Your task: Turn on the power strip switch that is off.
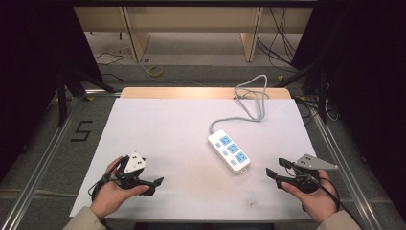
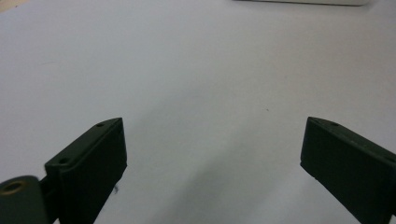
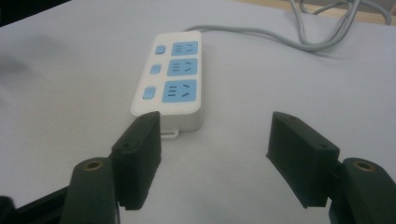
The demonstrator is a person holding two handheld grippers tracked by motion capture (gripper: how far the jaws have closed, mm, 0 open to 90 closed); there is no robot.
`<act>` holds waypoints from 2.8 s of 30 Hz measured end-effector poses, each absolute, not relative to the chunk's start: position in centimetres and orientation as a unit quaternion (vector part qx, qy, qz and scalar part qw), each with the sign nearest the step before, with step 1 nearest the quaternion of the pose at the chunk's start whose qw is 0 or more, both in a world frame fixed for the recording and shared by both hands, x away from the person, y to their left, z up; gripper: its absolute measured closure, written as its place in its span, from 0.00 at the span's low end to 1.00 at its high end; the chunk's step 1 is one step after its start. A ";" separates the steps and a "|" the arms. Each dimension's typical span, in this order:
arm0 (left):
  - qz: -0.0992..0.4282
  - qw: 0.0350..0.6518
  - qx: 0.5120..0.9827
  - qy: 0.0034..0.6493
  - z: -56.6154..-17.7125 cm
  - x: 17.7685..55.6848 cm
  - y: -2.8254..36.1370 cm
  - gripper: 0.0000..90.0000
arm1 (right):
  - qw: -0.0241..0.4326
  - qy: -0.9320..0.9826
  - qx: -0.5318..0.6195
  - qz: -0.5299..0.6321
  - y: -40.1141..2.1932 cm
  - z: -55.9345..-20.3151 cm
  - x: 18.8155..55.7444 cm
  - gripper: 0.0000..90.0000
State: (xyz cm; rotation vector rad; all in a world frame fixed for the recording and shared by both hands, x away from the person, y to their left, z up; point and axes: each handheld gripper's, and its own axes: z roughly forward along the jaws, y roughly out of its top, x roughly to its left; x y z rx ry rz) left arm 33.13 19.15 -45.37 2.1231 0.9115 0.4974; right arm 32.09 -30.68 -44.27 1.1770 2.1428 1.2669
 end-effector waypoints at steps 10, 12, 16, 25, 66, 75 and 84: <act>0.205 0.372 0.829 0.364 -45.4 33.3 19.4 0.10 | 0.190 0.769 0.440 0.424 -30.6 -43.8 31.9 0.84; 0.204 0.370 0.830 0.364 -45.4 33.3 19.4 0.10 | 0.194 0.772 0.441 0.415 -30.5 -43.6 31.9 0.93; 0.214 0.375 0.825 0.366 -45.3 33.4 19.4 0.11 | 0.195 0.782 0.435 0.400 -30.2 -43.4 32.2 1.00; 0.213 0.373 0.825 0.368 -45.3 33.4 19.4 0.11 | 0.196 0.786 0.433 0.396 -29.8 -42.9 32.8 1.00; 0.208 0.372 0.827 0.367 -45.4 33.5 19.1 0.12 | 0.190 0.804 0.408 0.388 -26.4 -41.9 34.9 1.00; 0.208 0.373 0.827 0.367 -45.4 33.5 19.0 0.12 | 0.186 0.808 0.405 0.385 -26.0 -42.0 35.3 1.00; 0.208 0.372 0.827 0.367 -45.4 33.5 19.0 0.12 | 0.184 0.811 0.402 0.382 -25.4 -41.9 35.8 1.00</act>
